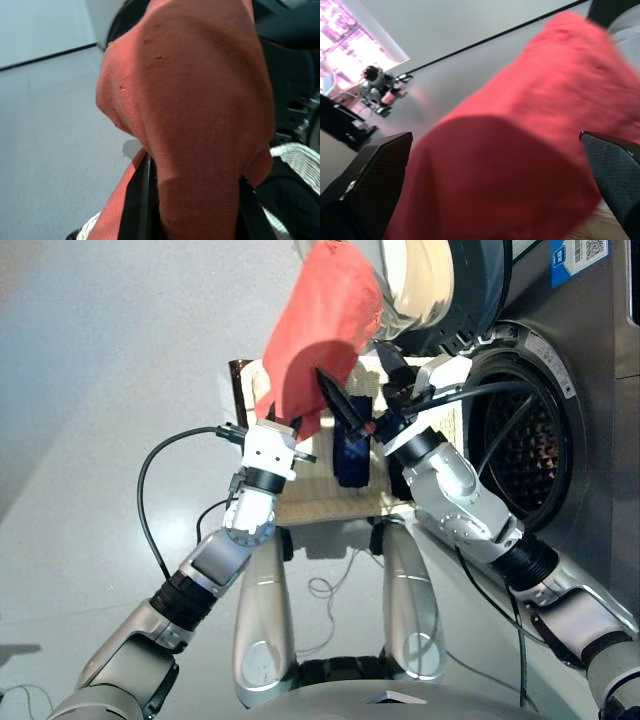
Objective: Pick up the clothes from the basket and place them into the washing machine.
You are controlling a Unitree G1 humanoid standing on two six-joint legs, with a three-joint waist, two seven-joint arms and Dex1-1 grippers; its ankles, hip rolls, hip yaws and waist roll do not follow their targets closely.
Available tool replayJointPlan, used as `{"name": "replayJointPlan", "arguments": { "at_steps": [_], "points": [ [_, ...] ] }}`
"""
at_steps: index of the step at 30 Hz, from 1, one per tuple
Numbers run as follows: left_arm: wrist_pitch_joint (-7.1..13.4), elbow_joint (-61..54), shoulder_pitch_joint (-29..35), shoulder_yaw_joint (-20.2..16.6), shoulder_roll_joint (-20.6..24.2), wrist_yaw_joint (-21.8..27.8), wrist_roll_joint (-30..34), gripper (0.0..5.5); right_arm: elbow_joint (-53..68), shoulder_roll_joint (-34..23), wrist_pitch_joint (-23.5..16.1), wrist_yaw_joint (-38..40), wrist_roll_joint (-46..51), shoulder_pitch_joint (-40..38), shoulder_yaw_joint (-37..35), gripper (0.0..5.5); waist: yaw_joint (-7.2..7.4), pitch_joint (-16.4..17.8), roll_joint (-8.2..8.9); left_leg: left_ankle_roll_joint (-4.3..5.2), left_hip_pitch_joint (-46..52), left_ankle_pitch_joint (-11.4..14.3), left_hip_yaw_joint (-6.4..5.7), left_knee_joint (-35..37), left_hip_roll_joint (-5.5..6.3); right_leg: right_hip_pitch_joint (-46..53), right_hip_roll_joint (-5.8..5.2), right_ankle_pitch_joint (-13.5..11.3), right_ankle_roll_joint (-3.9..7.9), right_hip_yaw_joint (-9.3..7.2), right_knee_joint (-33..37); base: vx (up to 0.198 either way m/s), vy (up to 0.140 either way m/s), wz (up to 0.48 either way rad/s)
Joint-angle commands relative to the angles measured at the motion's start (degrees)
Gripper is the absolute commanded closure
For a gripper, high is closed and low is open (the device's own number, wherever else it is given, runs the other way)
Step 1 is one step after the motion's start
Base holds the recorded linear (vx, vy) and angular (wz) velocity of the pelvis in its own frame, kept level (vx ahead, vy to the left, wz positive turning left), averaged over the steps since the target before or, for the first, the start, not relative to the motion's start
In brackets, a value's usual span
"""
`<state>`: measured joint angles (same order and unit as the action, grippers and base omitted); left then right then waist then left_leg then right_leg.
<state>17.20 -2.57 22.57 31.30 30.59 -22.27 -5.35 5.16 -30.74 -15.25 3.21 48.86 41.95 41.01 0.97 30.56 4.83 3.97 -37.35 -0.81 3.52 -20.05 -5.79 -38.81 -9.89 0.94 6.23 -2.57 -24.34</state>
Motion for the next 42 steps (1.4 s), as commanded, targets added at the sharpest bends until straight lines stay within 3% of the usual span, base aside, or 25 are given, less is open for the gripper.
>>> {"name": "replayJointPlan", "arguments": {
  "at_steps": [1, 10, 11, 12, 13, 40, 41, 42],
  "points": [
    [4.7, -9.4, 2.1, 1.2, 0.8, -1.0, 3.7, 5.50, 4.3, -0.4, -1.7, -1.7, 2.3, 6.1, 0.0, 0.00, -0.05, -0.8, -1.83, -2.61, 1.8, 3.0, 3.12, 0.0, 2.05, -0.8, 0.65, -2.7, 0.39, 0.98, 2.7, 0.000, 0.000, 0.000],
    [4.7, -9.6, 3.3, 2.0, 1.1, -0.9, 3.0, 5.50, 0.2, 2.8, -1.6, -1.1, 2.5, 10.3, 1.0, 0.00, -0.24, -0.8, -1.94, -2.70, 1.2, 3.5, 3.01, -1.0, 2.02, -1.3, 0.69, -2.3, 0.14, 0.89, 2.0, 0.000, 0.000, 0.000],
    [4.7, -9.8, 3.5, 2.0, 1.1, -0.9, 3.1, 5.50, 0.0, 2.8, -1.7, -0.9, 2.4, 10.2, 0.8, 2.89, -0.23, -0.8, -1.97, -2.69, 1.2, 3.4, 2.94, -1.1, 2.03, -1.3, 0.65, -2.3, 0.14, 0.84, 2.0, 0.000, 0.000, 0.000],
    [4.7, -9.9, 3.5, 2.1, 1.1, -1.0, 3.0, 5.50, 0.0, 2.9, -1.8, -0.6, 2.1, 9.9, 0.5, 3.99, -0.21, -0.8, -2.00, -2.68, 1.2, 3.4, 2.89, -1.1, 2.02, -1.4, 0.64, -2.2, 0.12, 0.80, 1.9, 0.000, 0.000, 0.000],
    [4.7, -9.9, 3.5, 2.1, 1.1, -1.2, 3.0, 5.50, 0.0, 3.0, -1.9, -0.3, 1.8, 9.5, 0.3, 5.50, -0.19, -0.8, -2.02, -2.70, 1.2, 3.4, 2.87, -1.1, 2.06, -1.5, 0.66, -2.2, 0.13, 0.79, 1.8, 0.000, 0.000, 0.000],
    [4.0, -11.9, 7.4, 4.1, 0.6, -8.2, 9.1, 5.50, -2.9, 3.3, -2.2, 6.7, -7.2, 0.6, -4.2, 5.50, 0.45, -0.8, -2.26, -3.17, -0.6, 3.8, 2.14, -2.3, 2.41, -2.5, 0.90, -2.1, -0.08, 1.21, 1.2, 0.000, 0.000, 0.000],
    [4.0, -11.8, 7.5, 4.2, 0.5, -8.3, 9.2, 5.50, -3.0, 3.4, -2.2, 6.8, -7.1, 0.4, -4.2, 3.32, 0.45, -0.8, -2.24, -3.15, -0.6, 3.8, 2.13, -2.3, 2.46, -2.5, 0.90, -2.1, -0.10, 1.25, 1.2, 0.000, 0.000, 0.000],
    [3.8, -11.7, 7.5, 4.2, 0.5, -8.5, 9.4, 5.50, -2.9, 3.3, -2.2, 7.1, -6.7, 0.1, -4.4, 0.00, 0.45, -0.8, -2.23, -3.19, -0.6, 3.8, 2.10, -2.4, 2.51, -2.5, 0.89, -2.1, -0.14, 1.24, 1.2, 0.000, 0.000, 0.000]
  ]
}}
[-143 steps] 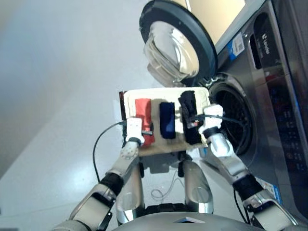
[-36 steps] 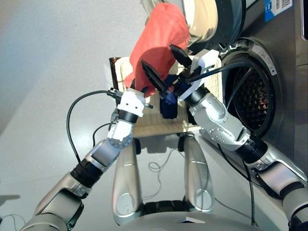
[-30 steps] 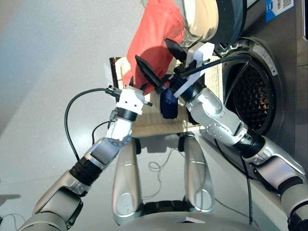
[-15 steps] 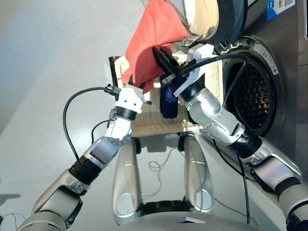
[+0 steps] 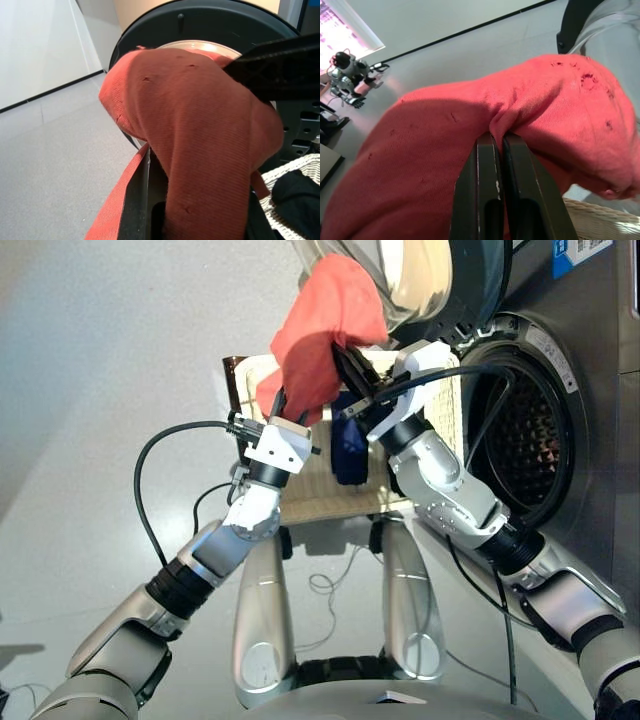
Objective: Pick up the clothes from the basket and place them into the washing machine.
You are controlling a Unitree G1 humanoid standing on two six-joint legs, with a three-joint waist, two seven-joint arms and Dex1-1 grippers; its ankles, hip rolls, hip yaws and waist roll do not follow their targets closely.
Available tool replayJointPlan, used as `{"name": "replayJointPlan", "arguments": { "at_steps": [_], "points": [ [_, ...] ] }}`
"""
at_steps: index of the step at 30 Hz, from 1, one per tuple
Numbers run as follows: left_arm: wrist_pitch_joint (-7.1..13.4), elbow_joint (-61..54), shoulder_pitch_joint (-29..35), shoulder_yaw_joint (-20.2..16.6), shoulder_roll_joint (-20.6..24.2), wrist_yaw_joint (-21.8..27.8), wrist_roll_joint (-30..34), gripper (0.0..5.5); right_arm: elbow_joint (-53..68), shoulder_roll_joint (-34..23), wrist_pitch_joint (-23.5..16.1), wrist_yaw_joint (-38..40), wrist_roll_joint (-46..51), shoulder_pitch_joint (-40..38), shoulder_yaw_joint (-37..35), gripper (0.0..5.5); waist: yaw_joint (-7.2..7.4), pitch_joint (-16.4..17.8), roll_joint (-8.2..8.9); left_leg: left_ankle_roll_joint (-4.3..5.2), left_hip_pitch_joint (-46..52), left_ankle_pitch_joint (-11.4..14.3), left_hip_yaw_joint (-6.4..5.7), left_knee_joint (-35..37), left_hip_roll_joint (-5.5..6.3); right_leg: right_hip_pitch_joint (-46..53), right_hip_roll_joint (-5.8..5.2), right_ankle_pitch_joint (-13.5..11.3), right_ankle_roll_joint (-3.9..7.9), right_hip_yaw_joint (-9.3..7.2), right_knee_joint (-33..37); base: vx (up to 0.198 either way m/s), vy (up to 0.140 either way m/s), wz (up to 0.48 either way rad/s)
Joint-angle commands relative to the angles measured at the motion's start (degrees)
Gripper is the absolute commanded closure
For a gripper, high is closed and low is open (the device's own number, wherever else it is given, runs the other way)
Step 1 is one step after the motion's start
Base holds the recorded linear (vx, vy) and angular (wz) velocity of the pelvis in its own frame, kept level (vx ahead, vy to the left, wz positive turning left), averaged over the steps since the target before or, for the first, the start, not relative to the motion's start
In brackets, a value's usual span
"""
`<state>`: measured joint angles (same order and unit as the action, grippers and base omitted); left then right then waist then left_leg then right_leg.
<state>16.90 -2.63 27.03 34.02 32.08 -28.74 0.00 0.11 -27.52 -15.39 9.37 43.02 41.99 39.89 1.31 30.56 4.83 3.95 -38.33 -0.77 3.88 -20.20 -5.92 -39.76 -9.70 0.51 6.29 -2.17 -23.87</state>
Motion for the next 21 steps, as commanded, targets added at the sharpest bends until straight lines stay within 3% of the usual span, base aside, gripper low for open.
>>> {"name": "replayJointPlan", "arguments": {
  "at_steps": [1, 21],
  "points": [
    [3.9, -11.4, 3.1, 1.7, -1.0, -2.0, 4.1, 5.50, 2.2, 0.0, -2.0, 0.8, -0.6, 0.2, -3.0, 0.00, 0.09, -0.8, -2.20, -3.17, 0.3, 3.7, 1.74, -2.3, 2.65, -1.6, 0.72, -1.7, -0.21, 0.86, 0.7, 0.000, 0.000, 0.000],
    [3.0, -12.3, 4.5, 3.5, 0.9, -1.4, 3.0, 5.50, 3.7, -4.6, 0.2, -4.4, 13.5, 6.8, 6.1, 0.00, -0.54, -0.8, -2.12, -2.87, 0.0, 3.4, 0.89, -2.4, 2.97, -1.5, 0.89, -1.7, -0.68, 1.34, 0.6, 0.000, 0.000, 0.000]
  ]
}}
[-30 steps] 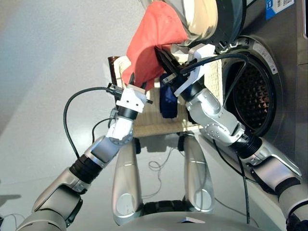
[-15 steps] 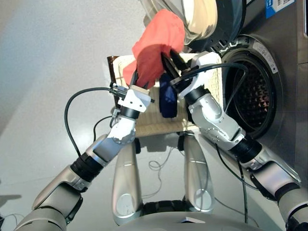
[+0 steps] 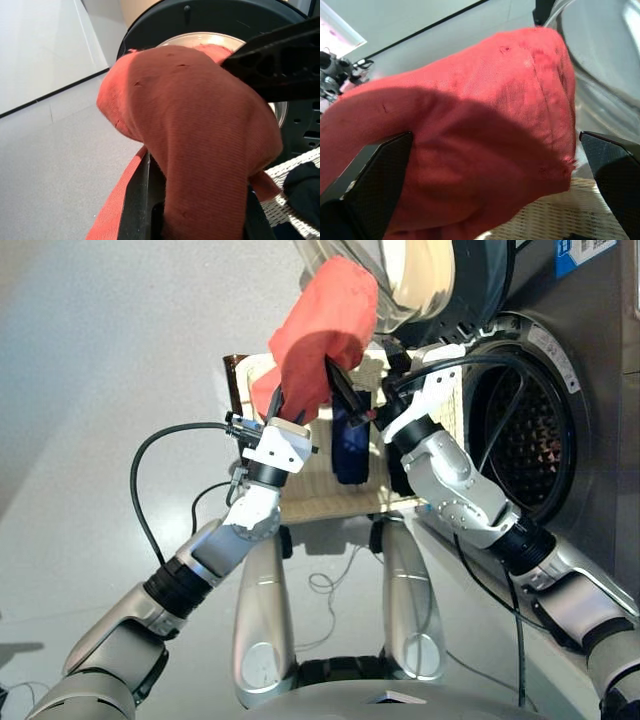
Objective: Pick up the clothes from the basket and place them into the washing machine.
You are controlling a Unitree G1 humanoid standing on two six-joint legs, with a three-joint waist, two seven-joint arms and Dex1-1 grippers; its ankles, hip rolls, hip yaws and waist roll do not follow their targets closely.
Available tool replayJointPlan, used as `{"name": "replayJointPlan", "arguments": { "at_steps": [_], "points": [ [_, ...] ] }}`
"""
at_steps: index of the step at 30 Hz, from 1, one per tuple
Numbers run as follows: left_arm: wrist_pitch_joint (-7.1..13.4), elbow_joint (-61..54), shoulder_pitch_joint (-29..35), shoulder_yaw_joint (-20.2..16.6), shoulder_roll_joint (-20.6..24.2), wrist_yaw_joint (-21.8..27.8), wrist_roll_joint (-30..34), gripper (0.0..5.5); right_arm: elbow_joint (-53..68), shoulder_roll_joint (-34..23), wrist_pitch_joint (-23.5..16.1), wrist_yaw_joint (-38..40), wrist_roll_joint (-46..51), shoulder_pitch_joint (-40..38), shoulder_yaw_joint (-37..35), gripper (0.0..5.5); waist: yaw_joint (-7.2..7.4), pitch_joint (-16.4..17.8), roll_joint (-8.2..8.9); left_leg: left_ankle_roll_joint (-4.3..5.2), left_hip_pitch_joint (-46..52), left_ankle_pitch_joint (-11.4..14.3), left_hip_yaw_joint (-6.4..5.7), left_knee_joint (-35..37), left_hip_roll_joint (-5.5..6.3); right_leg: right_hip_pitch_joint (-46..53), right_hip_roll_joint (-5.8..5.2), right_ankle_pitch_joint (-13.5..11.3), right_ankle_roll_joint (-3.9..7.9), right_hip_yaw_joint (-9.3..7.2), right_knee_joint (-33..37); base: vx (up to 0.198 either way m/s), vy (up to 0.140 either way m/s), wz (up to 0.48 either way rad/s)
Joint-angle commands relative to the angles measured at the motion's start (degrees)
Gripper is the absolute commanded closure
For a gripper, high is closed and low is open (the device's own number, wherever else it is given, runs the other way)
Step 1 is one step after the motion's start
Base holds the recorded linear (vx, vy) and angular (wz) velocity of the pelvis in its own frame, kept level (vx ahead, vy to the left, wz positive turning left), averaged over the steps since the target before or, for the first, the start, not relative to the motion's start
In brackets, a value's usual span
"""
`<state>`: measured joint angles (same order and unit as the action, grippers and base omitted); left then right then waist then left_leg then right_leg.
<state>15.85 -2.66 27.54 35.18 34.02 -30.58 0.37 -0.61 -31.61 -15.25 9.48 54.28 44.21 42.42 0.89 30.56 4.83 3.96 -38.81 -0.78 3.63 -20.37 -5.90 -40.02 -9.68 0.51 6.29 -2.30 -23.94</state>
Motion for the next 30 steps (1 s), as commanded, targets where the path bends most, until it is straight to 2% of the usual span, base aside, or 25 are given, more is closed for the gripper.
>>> {"name": "replayJointPlan", "arguments": {
  "at_steps": [1, 13, 24, 25, 26, 28, 30],
  "points": [
    [4.0, -12.3, 4.1, 2.4, -0.9, 0.6, 2.6, 5.50, 4.1, -0.6, 0.3, -5.0, 3.4, 5.2, 4.1, 0.00, -0.22, -0.8, -2.14, -2.85, 0.5, 3.4, 1.12, -2.2, 2.94, -1.3, 0.92, -1.7, -0.71, 1.48, 0.7, 0.000, 0.000, 0.000],
    [4.7, -12.8, 5.0, 3.3, -1.2, 3.0, 0.3, 5.50, 0.6, 2.2, 1.0, -9.4, 11.7, 10.5, 7.7, 0.00, -0.93, -0.8, -2.53, -2.65, 0.5, 3.1, 1.08, -2.0, 3.04, -1.3, 1.02, -1.6, -0.77, 1.45, 0.8, 0.000, 0.000, 0.000],
    [4.5, -12.3, 5.9, 4.0, -1.6, 4.6, -0.5, 5.50, 0.5, 3.1, 1.0, -10.3, 11.6, 11.2, 7.1, 0.00, -0.80, -0.8, -2.63, -2.67, 0.0, 3.3, 0.89, -2.4, 3.12, -1.6, 1.10, -1.6, -0.92, 1.57, 0.5, 0.000, 0.000, 0.000],
    [4.6, -12.4, 5.9, 4.0, -1.6, 4.7, -0.4, 5.50, 0.6, 3.1, 1.0, -10.4, 11.7, 11.1, 7.0, 3.00, -0.78, -0.8, -2.68, -2.66, 0.0, 3.3, 0.84, -2.4, 3.12, -1.6, 1.09, -1.6, -0.92, 1.55, 0.5, 0.000, 0.000, 0.000],
    [4.5, -12.4, 5.9, 4.0, -1.5, 4.6, -0.2, 5.50, 0.6, 3.1, 1.0, -10.4, 11.6, 10.9, 6.8, 4.27, -0.77, -0.8, -2.68, -2.67, 0.0, 3.2, 0.77, -2.5, 3.10, -1.6, 1.04, -1.6, -0.93, 1.51, 0.5, 0.000, 0.000, 0.000],
    [4.5, -12.5, 6.0, 4.0, -1.6, 4.6, -0.1, 5.50, 0.8, 3.1, 1.0, -10.5, 11.6, 10.6, 6.7, 5.50, -0.79, -0.8, -2.73, -2.71, 0.1, 3.3, 0.79, -2.4, 3.10, -1.5, 1.08, -1.6, -0.93, 1.52, 0.6, 0.000, 0.000, 0.000],
    [4.4, -12.6, 6.0, 4.0, -1.7, 4.6, 0.1, 5.50, 1.1, 3.0, 1.0, -10.6, 11.6, 10.3, 6.4, 5.50, -0.77, -0.8, -2.71, -2.72, 0.0, 3.2, 0.70, -2.4, 3.10, -1.5, 1.08, -1.6, -0.91, 1.52, 0.7, 0.000, 0.000, 0.000]
  ]
}}
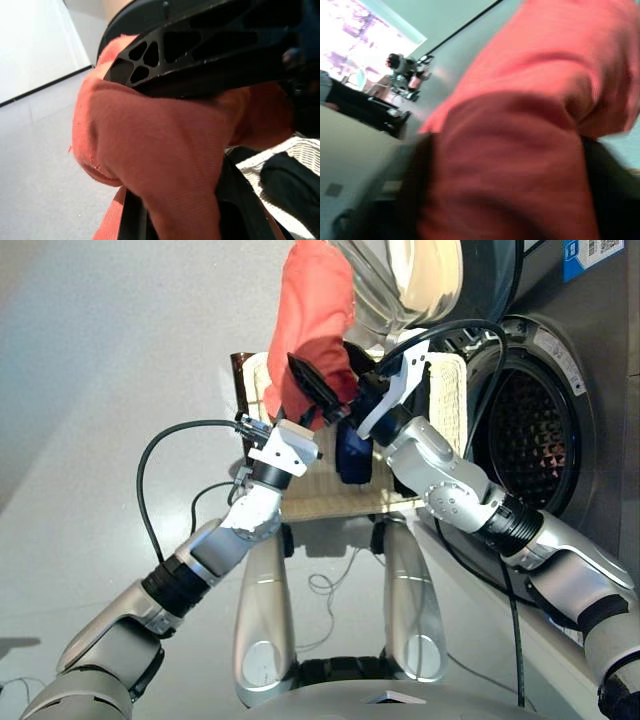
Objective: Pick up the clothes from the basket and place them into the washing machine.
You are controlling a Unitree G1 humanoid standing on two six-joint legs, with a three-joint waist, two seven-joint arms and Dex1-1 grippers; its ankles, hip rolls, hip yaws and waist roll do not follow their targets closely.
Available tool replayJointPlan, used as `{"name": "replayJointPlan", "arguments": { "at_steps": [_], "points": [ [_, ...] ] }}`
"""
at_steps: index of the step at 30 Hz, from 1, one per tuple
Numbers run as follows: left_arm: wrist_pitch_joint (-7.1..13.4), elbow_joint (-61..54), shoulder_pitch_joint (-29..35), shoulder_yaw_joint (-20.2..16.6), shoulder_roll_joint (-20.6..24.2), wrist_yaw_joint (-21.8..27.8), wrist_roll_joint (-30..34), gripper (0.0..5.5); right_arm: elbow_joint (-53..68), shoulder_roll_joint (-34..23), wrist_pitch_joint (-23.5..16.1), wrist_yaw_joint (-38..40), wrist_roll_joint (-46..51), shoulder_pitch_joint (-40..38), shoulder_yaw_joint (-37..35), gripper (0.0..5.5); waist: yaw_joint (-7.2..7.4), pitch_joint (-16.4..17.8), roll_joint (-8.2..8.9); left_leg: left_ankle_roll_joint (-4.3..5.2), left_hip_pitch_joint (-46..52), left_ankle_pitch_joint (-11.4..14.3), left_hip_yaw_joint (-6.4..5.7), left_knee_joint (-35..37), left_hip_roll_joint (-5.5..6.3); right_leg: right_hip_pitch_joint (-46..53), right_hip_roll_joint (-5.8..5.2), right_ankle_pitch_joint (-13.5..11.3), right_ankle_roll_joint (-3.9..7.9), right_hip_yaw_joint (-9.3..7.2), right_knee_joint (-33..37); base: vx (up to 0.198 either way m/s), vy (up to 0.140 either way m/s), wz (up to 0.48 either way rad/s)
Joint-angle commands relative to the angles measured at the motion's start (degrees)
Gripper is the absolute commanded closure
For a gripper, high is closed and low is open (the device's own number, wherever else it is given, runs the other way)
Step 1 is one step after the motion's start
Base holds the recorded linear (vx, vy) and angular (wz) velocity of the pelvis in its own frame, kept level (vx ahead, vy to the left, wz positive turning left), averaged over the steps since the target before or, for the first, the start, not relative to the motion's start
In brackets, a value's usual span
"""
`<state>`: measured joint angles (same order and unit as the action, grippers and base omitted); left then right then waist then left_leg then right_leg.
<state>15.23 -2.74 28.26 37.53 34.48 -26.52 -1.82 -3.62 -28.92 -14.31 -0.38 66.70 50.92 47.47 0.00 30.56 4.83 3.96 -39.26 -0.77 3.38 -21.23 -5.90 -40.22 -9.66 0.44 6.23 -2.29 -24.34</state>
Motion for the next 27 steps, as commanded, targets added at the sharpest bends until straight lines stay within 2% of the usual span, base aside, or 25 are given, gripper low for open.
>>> {"name": "replayJointPlan", "arguments": {
  "at_steps": [1, 17, 22, 24, 25, 26, 27],
  "points": [
    [5.0, -12.5, 5.4, 1.8, -2.2, 0.5, 2.4, 5.50, 4.1, 0.3, 0.1, -0.8, -0.7, 3.5, 1.3, 5.50, 0.13, -0.8, -2.71, -2.75, 0.4, 3.3, 0.94, -1.6, 3.11, -1.3, 1.06, -1.5, -0.83, 1.50, 1.0, 0.000, 0.000, 0.000],
    [4.7, -12.6, 5.8, 2.2, -1.9, 0.4, 2.6, 5.50, 4.5, 0.2, -0.4, -0.2, -1.3, 2.6, 0.7, 5.50, 0.07, -0.8, -2.92, -2.82, 0.0, 3.2, 0.86, -1.9, 3.11, -1.7, 1.06, -1.5, -0.95, 1.63, 0.8, 0.000, 0.000, 0.000],
    [5.2, -12.4, 5.1, 1.9, -2.2, 0.2, 2.1, 5.50, 5.5, 0.4, -4.0, 2.9, -10.0, -0.8, -4.4, 5.50, 0.35, -0.8, -3.13, -2.92, -0.1, 3.3, 0.89, -1.9, 3.20, -1.6, 1.02, -1.4, -0.98, 1.61, 0.8, 0.000, 0.000, 0.000],
    [5.2, -11.8, 4.4, 1.6, -2.6, -0.6, 1.8, 2.55, 3.9, 2.9, -6.5, 6.7, -14.1, -4.9, -8.9, 5.50, 0.60, -0.8, -3.39, -3.03, -0.1, 3.3, 0.88, -1.9, 3.28, -1.6, 0.97, -1.4, -0.90, 1.55, 0.9, 0.000, 0.000, 0.000],
    [5.1, -11.5, 4.3, 1.6, -2.6, -1.2, 1.8, 1.53, 2.9, 4.1, -7.6, 9.1, -16.0, -6.6, -10.9, 5.50, 0.68, -0.8, -3.51, -3.06, -0.2, 3.3, 0.89, -2.0, 3.31, -1.6, 0.98, -1.3, -0.91, 1.56, 0.8, 0.000, 0.000, 0.000],
    [5.2, -11.2, 4.1, 1.6, -2.5, -1.7, 1.9, 0.00, 2.0, 5.0, -8.5, 11.2, -17.7, -8.5, -12.5, 5.50, 0.84, -0.8, -3.57, -3.09, -0.3, 3.3, 0.84, -2.1, 3.33, -1.7, 0.98, -1.3, -0.91, 1.60, 0.8, 0.000, 0.000, 0.000],
    [5.1, -11.0, 4.0, 1.7, -2.4, -2.3, 2.0, 0.00, 1.2, 5.7, -8.9, 13.1, -19.7, -9.9, -13.3, 5.50, 0.96, -0.8, -3.67, -3.11, -0.4, 3.3, 0.82, -2.2, 3.34, -1.8, 0.98, -1.3, -0.89, 1.60, 0.7, 0.000, 0.000, 0.000]
  ]
}}
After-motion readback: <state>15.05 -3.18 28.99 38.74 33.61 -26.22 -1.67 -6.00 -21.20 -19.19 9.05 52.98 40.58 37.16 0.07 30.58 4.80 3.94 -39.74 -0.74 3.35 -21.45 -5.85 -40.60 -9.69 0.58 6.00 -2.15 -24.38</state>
